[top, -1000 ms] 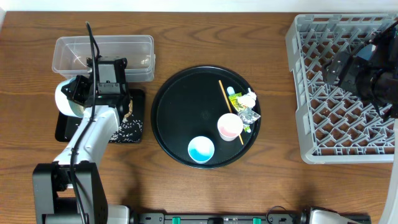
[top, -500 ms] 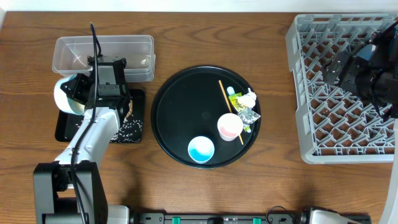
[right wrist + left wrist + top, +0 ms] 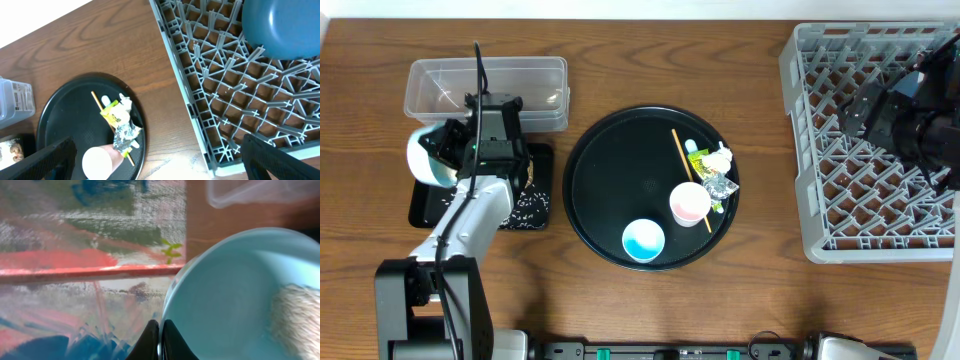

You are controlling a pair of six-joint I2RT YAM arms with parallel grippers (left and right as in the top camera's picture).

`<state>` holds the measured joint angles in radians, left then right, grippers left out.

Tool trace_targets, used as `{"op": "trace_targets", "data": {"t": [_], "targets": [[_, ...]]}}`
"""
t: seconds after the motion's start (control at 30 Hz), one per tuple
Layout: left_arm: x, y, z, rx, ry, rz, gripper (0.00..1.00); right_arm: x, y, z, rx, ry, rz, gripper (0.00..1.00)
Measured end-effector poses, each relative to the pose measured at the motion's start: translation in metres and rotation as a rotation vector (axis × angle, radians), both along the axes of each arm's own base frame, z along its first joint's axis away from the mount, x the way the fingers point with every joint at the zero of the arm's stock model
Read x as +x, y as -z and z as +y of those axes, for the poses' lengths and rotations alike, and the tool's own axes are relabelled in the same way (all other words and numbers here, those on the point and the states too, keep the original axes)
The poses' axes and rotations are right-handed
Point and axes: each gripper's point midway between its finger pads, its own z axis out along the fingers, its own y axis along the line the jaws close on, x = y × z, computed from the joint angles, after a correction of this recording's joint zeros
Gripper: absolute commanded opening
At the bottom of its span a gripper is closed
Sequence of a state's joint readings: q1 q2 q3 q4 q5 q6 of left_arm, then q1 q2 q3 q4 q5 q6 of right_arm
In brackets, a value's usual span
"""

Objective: Sort waste into correct bins and load items into the dishwasher rack
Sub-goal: 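Tilt the white bowl to pour the rice onto the black tray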

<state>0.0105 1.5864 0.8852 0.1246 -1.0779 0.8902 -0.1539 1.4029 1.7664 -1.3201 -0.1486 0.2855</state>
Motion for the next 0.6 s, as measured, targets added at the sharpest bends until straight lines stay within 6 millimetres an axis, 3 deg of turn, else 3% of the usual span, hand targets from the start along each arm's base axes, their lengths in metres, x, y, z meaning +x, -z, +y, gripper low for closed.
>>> {"op": "trace_targets", "data": {"t": [0.37,0.5,0.6], "targets": [[-0.007,0.015,-0.002,-0.031,0.015,0.078,0.06,0.0,0.0,0.0,0.0,0.0,0.0,0.99],[-0.001,0.007,-0.001,-0.023,0.013,0.017,0.06,0.0,0.0,0.0,0.0,0.0,0.0,0.99],[-0.004,0.013,-0.002,-0.026,0.017,0.064,0.06,0.0,0.0,0.0,0.0,0.0,0.0,0.99]]}}
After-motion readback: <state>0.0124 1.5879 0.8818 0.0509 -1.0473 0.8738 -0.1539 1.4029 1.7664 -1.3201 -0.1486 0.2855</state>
